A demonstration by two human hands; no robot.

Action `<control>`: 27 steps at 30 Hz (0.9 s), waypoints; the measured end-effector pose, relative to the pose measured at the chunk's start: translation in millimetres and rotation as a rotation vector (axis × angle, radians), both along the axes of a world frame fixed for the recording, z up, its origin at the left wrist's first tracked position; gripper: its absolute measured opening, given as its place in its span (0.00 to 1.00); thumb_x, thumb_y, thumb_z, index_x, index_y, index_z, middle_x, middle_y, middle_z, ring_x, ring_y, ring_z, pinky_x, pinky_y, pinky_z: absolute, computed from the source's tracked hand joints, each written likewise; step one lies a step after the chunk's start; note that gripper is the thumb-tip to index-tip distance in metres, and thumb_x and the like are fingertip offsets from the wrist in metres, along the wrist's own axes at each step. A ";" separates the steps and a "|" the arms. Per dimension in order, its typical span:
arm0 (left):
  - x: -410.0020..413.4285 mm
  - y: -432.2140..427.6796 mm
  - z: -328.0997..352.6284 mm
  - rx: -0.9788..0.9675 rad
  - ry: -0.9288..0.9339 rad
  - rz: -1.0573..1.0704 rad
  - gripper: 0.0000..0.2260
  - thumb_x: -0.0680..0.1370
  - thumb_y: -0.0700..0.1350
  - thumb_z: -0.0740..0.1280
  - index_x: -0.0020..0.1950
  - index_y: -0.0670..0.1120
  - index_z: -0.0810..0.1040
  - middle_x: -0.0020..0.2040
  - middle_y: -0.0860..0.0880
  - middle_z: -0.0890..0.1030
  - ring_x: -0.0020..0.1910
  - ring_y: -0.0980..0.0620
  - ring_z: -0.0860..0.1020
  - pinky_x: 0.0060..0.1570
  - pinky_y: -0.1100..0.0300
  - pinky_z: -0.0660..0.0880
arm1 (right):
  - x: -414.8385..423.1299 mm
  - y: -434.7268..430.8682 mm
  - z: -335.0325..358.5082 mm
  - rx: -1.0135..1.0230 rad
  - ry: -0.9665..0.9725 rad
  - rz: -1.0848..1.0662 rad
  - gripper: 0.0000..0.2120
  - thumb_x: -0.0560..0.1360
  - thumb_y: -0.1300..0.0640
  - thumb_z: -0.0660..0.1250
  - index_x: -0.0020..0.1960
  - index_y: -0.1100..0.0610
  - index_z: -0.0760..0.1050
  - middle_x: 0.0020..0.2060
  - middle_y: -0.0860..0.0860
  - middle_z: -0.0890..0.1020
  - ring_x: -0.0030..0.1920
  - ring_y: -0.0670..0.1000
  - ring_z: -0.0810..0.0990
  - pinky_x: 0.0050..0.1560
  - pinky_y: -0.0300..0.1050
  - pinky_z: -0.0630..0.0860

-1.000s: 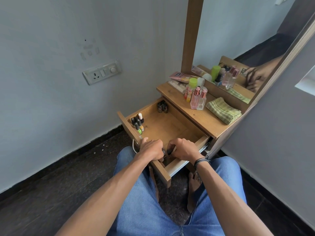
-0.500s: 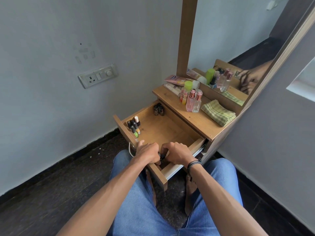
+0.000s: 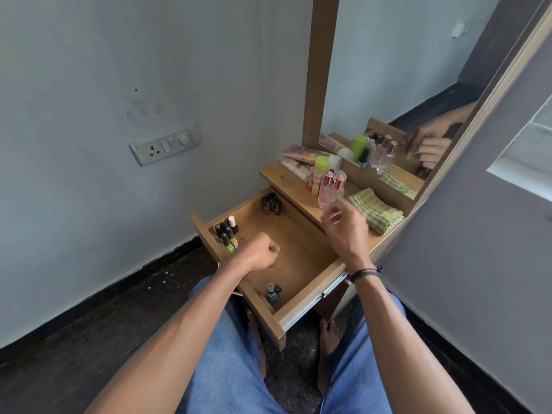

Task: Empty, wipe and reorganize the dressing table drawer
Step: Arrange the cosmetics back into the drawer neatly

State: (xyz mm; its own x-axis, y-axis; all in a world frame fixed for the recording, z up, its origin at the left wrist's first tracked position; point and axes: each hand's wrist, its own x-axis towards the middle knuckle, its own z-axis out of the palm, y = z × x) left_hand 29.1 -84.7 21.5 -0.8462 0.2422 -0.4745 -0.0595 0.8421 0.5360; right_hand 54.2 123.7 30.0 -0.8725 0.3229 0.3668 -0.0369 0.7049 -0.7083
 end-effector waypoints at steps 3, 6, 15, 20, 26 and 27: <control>-14.8 23.1 26.7 0.201 0.118 0.038 0.24 0.78 0.37 0.71 0.73 0.47 0.73 0.69 0.51 0.77 0.66 0.52 0.76 0.66 0.58 0.69 | -24.4 22.3 9.5 -0.141 0.041 -0.192 0.08 0.73 0.60 0.73 0.50 0.54 0.77 0.50 0.50 0.79 0.45 0.51 0.80 0.48 0.51 0.81; -33.2 51.6 43.8 0.319 0.227 0.077 0.28 0.77 0.42 0.72 0.76 0.48 0.70 0.71 0.51 0.76 0.65 0.52 0.76 0.68 0.51 0.72 | -41.6 36.0 7.2 -0.167 -0.140 -0.138 0.25 0.70 0.56 0.76 0.65 0.52 0.76 0.60 0.52 0.75 0.54 0.54 0.80 0.58 0.56 0.79; -64.4 116.4 42.0 0.540 0.172 0.258 0.26 0.76 0.44 0.73 0.74 0.49 0.73 0.70 0.49 0.77 0.68 0.48 0.74 0.62 0.56 0.69 | -49.3 38.7 -0.6 -0.204 -0.164 -0.004 0.24 0.71 0.60 0.76 0.66 0.54 0.76 0.54 0.51 0.86 0.53 0.54 0.82 0.48 0.46 0.74; -64.7 122.2 31.3 0.561 0.180 0.281 0.21 0.74 0.44 0.75 0.66 0.51 0.79 0.59 0.52 0.83 0.59 0.50 0.79 0.63 0.51 0.75 | -45.0 45.6 -7.4 -0.190 -0.141 0.065 0.23 0.72 0.60 0.76 0.66 0.54 0.78 0.54 0.50 0.86 0.55 0.50 0.84 0.55 0.48 0.79; -54.5 113.0 33.4 0.549 0.238 0.240 0.24 0.73 0.44 0.78 0.68 0.50 0.78 0.56 0.53 0.83 0.56 0.51 0.79 0.52 0.60 0.71 | -37.5 48.8 -7.5 -0.175 -0.169 0.133 0.17 0.72 0.61 0.74 0.60 0.51 0.81 0.49 0.46 0.85 0.51 0.47 0.84 0.54 0.54 0.81; -52.7 109.7 32.8 0.534 0.255 0.223 0.24 0.72 0.44 0.78 0.68 0.50 0.78 0.56 0.54 0.83 0.56 0.52 0.79 0.51 0.60 0.71 | -34.5 48.0 -6.0 -0.173 -0.177 0.147 0.16 0.72 0.60 0.74 0.59 0.50 0.81 0.49 0.46 0.85 0.51 0.46 0.84 0.54 0.52 0.81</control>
State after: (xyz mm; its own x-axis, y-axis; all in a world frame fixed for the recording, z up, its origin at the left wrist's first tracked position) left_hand -23.5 25.0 54.3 -0.9743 0.1947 -0.1133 -0.0174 0.4363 0.8996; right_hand 19.7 171.7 24.0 -0.9600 0.2328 0.1553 0.0049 0.5689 -0.8224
